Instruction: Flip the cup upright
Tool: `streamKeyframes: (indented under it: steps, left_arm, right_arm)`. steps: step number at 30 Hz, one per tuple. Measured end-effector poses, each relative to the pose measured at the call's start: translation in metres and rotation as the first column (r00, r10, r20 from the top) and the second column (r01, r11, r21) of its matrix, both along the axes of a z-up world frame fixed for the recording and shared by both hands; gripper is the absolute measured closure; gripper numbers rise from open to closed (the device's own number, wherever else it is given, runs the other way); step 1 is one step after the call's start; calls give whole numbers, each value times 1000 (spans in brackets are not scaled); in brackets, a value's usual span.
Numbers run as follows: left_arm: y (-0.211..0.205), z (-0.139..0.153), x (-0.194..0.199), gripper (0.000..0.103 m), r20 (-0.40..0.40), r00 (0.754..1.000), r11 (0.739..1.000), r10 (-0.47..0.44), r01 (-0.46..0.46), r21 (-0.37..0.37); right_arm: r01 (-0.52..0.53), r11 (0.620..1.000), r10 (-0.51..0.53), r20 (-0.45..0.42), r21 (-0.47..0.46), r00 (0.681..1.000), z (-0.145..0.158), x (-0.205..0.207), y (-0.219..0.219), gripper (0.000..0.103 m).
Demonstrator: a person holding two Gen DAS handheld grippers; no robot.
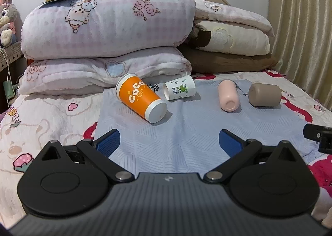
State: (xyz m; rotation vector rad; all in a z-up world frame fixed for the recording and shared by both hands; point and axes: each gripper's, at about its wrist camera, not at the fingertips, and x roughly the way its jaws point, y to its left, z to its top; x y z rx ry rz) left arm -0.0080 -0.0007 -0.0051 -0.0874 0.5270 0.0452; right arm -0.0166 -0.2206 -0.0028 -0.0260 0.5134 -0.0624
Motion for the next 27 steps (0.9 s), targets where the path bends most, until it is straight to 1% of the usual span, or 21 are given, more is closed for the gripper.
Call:
streamKeyframes:
  steps: [6, 9, 12, 13, 15, 17, 18, 20, 21, 24, 25, 27]
  left_arm:
    - [2, -2, 3, 0, -25, 1000, 1000, 2, -3, -21]
    - [2, -2, 4, 0, -47, 999, 1000, -16, 14, -26]
    - [-4, 0, 9, 0, -83, 995, 999, -53, 53, -7]
    - [-7, 3, 13, 0, -98, 993, 997, -73, 73, 2]
    - [-13, 9, 20, 0, -116, 987, 993, -112, 117, 32]
    - [-19, 19, 28, 0, -123, 984, 989, -126, 134, 56]
    - [-21, 25, 33, 0, -119, 986, 990, -116, 124, 65]
    - [-23, 35, 46, 0, -112, 990, 993, -91, 99, 70]
    - [-23, 40, 54, 0, -110, 989, 993, -101, 107, 56]
    - [-21, 50, 85, 0, -139, 982, 992, -125, 124, -12]
    - [-22, 52, 97, 0, -154, 978, 990, -142, 138, -37]
    - [-25, 54, 119, 0, -172, 969, 983, -179, 168, -75]
  right_arm:
    - [-4, 1000, 4, -7, 1, 1000, 0, 0, 0, 0]
    - [-21, 1000, 21, -36, 16, 999, 1, 3, -1, 0]
    - [-53, 994, 62, -102, 91, 993, 8, 13, -10, 0]
    - [-75, 990, 91, -127, 123, 988, 12, 17, -15, 0]
    - [-110, 979, 134, -134, 171, 982, 21, 23, -23, 0]
    - [-139, 968, 170, -134, 210, 976, 33, 32, -30, 0]
    - [-170, 958, 207, -148, 230, 967, 38, 40, -34, 0]
    - [-238, 941, 289, -208, 240, 935, 45, 61, -36, 0]
    - [-274, 932, 329, -229, 239, 916, 47, 72, -35, 0]
    - [-354, 910, 402, -253, 214, 880, 49, 102, -30, 0]
    - [-383, 897, 434, -267, 222, 860, 46, 113, -29, 0]
    - [-415, 869, 485, -302, 269, 821, 39, 136, -30, 0]
